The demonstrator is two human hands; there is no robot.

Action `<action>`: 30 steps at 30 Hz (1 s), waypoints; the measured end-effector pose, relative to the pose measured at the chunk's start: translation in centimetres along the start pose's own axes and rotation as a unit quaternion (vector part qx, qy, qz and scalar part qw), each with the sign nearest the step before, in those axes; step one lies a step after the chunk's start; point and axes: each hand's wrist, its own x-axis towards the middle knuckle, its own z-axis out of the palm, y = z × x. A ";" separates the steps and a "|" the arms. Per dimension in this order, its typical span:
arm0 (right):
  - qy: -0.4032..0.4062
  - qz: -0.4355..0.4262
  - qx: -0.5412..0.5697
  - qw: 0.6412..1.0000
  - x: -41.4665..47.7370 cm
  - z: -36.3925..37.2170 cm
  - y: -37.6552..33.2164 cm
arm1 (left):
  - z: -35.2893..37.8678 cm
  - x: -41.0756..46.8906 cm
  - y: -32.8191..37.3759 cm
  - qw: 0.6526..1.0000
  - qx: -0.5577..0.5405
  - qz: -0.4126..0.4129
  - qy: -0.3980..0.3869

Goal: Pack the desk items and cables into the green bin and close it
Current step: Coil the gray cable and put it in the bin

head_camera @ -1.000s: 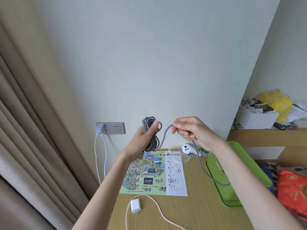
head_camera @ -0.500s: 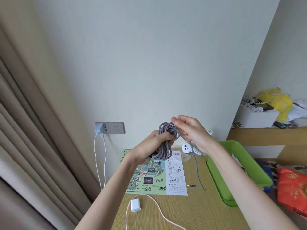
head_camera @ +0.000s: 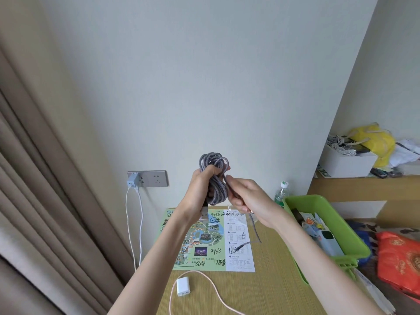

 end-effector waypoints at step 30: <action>0.016 -0.074 -0.133 0.988 0.2 -2.8 -2.5 | -1.4 0.4 -2.2 0.960 0.203 0.003 -0.193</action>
